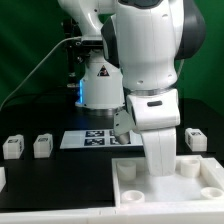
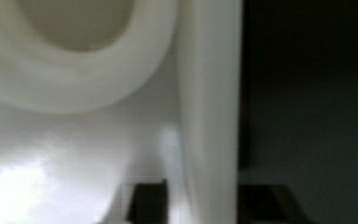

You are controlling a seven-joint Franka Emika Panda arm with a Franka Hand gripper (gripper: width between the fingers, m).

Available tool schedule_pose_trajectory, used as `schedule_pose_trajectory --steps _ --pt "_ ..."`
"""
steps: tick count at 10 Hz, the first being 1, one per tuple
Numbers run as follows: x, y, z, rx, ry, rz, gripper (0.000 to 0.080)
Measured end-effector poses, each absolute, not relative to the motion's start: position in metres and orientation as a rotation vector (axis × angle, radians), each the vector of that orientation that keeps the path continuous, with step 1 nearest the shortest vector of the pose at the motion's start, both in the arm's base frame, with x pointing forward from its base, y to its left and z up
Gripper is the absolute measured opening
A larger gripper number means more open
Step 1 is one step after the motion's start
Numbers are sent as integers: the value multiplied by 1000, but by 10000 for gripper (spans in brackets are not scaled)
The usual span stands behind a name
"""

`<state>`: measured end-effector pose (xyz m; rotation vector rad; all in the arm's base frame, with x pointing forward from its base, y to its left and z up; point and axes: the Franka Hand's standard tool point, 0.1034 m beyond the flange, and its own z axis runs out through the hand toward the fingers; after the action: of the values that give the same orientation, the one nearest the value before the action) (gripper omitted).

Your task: Assemble one leg

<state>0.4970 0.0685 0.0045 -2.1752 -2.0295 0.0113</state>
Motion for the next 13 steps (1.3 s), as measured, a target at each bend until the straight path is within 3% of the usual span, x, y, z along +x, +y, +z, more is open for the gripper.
schedule_pose_trajectory --steps 1,2,4,6,13 --pt "497 68 5 -2175 -2029 11 342" --pt "497 68 5 -2175 -2029 11 342" --pt "497 68 5 -2175 -2029 11 606" --pt "506 72 9 -2189 -2024 -3 648" --pt "506 70 9 -2196 -2018 -3 649"
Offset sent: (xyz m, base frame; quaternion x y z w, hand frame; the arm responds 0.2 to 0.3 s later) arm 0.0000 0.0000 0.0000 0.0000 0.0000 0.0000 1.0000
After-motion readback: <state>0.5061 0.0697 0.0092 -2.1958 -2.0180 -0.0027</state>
